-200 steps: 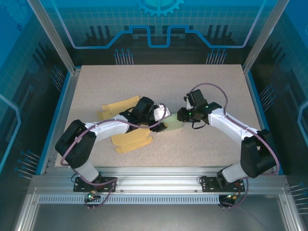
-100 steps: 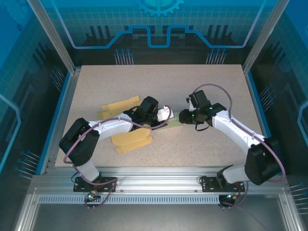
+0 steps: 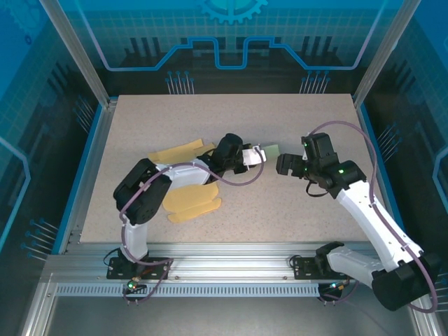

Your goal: Fold the paper box

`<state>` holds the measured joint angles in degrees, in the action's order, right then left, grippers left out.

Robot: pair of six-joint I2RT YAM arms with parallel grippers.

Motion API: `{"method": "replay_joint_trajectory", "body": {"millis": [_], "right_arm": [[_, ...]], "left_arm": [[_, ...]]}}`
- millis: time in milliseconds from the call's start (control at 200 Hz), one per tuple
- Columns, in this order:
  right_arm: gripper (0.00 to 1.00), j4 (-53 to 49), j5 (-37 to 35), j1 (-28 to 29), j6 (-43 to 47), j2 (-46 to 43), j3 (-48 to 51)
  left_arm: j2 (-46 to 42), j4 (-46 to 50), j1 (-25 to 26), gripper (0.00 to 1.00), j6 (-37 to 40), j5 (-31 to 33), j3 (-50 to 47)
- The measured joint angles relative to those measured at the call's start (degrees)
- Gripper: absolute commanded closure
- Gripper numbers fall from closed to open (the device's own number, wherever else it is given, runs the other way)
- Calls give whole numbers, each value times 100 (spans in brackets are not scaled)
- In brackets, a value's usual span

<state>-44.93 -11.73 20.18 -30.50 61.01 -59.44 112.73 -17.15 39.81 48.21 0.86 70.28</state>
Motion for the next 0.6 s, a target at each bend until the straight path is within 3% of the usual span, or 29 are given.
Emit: {"method": "replay_joint_trajectory", "body": {"millis": [510,600], "right_arm": [[0,-514,-1325,4,-380,-730,170],[0,-645,-1539,4,-518,-798,170]], "left_arm": [[1355,-887,85,59,1543,0,1099],[1480,-898,111,53,1650,0,1241]]}}
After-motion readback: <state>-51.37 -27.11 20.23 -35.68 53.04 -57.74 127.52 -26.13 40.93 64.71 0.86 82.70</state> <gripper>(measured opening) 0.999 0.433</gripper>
